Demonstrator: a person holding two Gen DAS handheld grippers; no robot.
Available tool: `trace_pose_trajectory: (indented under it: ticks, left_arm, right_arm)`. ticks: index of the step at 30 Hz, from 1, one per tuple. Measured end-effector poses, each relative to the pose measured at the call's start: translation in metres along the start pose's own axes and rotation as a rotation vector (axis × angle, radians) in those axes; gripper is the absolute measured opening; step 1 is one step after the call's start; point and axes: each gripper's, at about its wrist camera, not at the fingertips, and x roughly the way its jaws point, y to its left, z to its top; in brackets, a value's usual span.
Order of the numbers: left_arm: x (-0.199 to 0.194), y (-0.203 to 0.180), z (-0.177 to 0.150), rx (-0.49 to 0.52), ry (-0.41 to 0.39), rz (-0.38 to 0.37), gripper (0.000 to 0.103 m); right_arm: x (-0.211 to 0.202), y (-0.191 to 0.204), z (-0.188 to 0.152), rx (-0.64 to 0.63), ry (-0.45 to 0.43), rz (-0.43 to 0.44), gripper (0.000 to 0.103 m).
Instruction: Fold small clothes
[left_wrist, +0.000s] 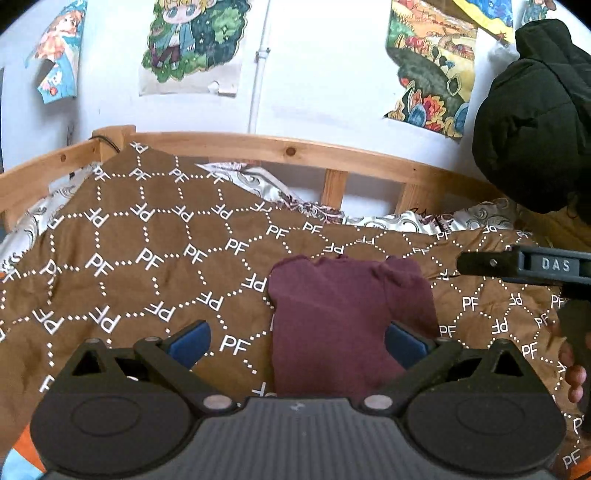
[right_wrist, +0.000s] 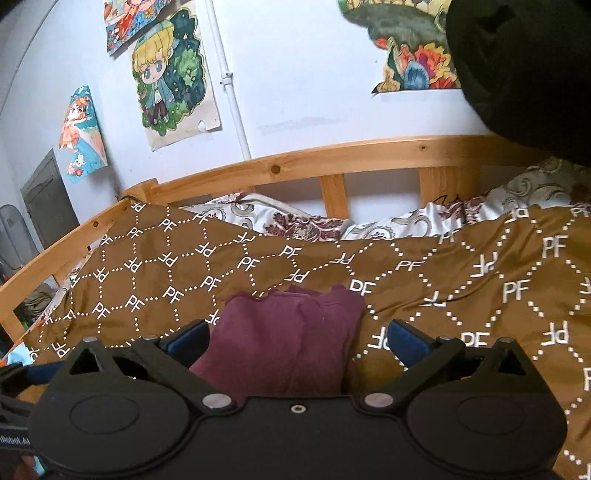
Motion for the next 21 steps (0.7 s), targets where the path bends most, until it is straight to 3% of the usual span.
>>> trace_pose_trajectory:
  ticks: [14, 21]
  left_arm:
    - [-0.033, 0.010, -0.016, -0.002, -0.069, 0.056, 0.102]
    - [-0.049, 0.010, -0.038, -0.015, -0.074, 0.053, 0.103]
  right_arm:
    - [-0.072, 0.009, -0.027, -0.073, -0.191, -0.124, 0.102]
    - [-0.110, 0.026, -0.056, -0.095, -0.238, -0.107, 0.102]
